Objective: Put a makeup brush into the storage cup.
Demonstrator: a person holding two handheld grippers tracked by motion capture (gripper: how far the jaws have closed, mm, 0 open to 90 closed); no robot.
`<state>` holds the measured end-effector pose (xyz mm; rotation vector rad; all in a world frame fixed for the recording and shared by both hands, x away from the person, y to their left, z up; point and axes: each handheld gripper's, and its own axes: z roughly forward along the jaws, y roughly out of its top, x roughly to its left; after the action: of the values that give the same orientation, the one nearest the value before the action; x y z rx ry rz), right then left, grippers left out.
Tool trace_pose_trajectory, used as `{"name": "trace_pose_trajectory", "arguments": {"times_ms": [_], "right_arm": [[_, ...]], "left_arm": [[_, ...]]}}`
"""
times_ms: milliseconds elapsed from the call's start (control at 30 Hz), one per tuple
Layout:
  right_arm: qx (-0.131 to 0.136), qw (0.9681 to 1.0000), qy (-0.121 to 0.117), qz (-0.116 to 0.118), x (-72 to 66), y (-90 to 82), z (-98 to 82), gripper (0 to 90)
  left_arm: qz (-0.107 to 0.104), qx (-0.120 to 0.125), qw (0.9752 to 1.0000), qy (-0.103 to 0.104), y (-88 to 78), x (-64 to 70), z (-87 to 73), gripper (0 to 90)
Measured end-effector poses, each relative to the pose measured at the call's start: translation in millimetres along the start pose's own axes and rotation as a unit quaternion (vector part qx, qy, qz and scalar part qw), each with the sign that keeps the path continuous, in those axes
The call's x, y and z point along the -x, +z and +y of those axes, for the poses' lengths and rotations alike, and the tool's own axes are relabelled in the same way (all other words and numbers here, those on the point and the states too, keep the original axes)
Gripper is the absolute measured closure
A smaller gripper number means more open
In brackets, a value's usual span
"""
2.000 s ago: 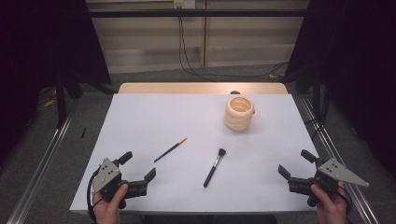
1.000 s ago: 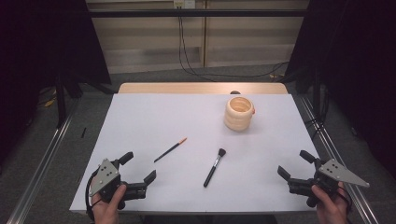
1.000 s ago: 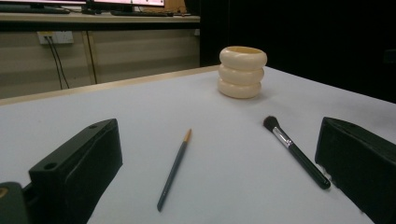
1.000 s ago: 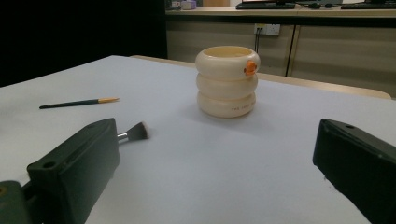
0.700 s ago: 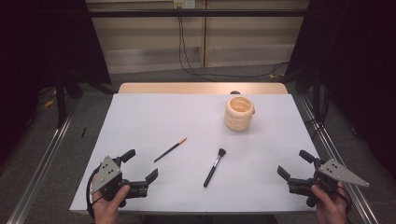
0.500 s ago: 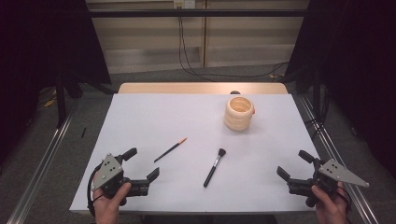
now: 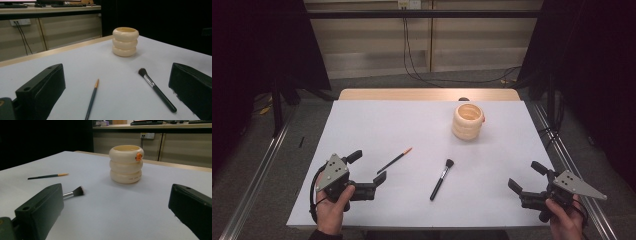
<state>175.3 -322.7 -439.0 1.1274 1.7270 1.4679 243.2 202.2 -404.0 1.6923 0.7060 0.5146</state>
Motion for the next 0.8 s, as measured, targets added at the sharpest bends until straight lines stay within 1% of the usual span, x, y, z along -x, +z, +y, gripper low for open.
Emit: {"name": "trace_pose_trajectory", "arguments": {"times_ms": [133, 167, 200, 233, 267, 300, 367, 467, 500, 567, 633, 667, 800], "right_arm": [[-0.001, 1.0000, 0.003, 0.001, -0.1, 0.0, -0.1, 0.0], [-0.001, 1.0000, 0.003, 0.001, -0.1, 0.0, -0.1, 0.0], [0.000, 1.0000, 0.003, 0.000, -0.2, 0.5, -0.1, 0.0], [0.001, 1.0000, 0.002, 0.002, -0.3, 0.5, -0.1, 0.0], [0.001, 1.0000, 0.002, 0.002, -0.3, 0.5, -0.1, 0.0], [0.000, 1.0000, 0.001, -0.001, -0.5, 0.4, 0.0, 0.0], [0.001, 1.0000, 0.002, -0.001, -0.6, 0.2, 0.0, 0.0], [0.001, 1.0000, 0.001, -0.001, -0.5, 0.1, -0.1, 0.0], [0.001, 1.0000, 0.002, 0.004, -0.3, 0.6, -0.3, 0.0], [-0.001, 1.0000, 0.003, 0.001, -0.2, 0.2, -0.1, 0.0], [-0.001, 1.0000, 0.002, 0.004, -0.2, 0.1, -0.1, 0.0], [-0.001, 1.0000, 0.001, 0.003, -0.2, 0.1, -0.1, 0.0], [0.000, 1.0000, 0.001, 0.004, 0.1, 0.1, -0.3, 0.0]], "left_arm": [[-0.004, -0.001, 1.0000, -0.004, 2.6, -3.8, 2.8, 0.7], [-0.002, -0.002, 1.0000, -0.008, 3.5, -4.8, 3.5, 0.7], [-0.007, -0.005, 0.9998, -0.016, 6.0, -6.4, 4.3, 0.6], [-0.007, -0.010, 0.9998, -0.013, 7.0, -7.0, 5.0, 0.6], [-0.007, -0.010, 0.9998, -0.013, 7.0, -7.0, 5.0, 0.6], [-0.007, -0.015, 0.9998, -0.004, 9.4, -7.7, 5.7, 0.6], [-0.007, -0.018, 0.9998, -0.002, 10.8, -8.2, 6.1, 0.9], [-0.016, -0.018, 0.9997, -0.007, 13.4, -9.9, 7.0, 0.9], [-0.016, -0.021, 0.9997, -0.004, 15.6, -10.7, 8.4, 1.0], [-0.016, -0.021, 0.9996, -0.003, 17.2, -11.4, 9.2, 0.9], [-0.016, -0.020, 0.9996, -0.009, 21.7, -14.0, 10.5, 1.0], [-0.013, -0.022, 0.9997, -0.006, 23.4, -15.1, 11.3, 1.0], [-0.008, -0.025, 0.9996, -0.006, 28.8, -18.2, 13.2, 1.0]]}}
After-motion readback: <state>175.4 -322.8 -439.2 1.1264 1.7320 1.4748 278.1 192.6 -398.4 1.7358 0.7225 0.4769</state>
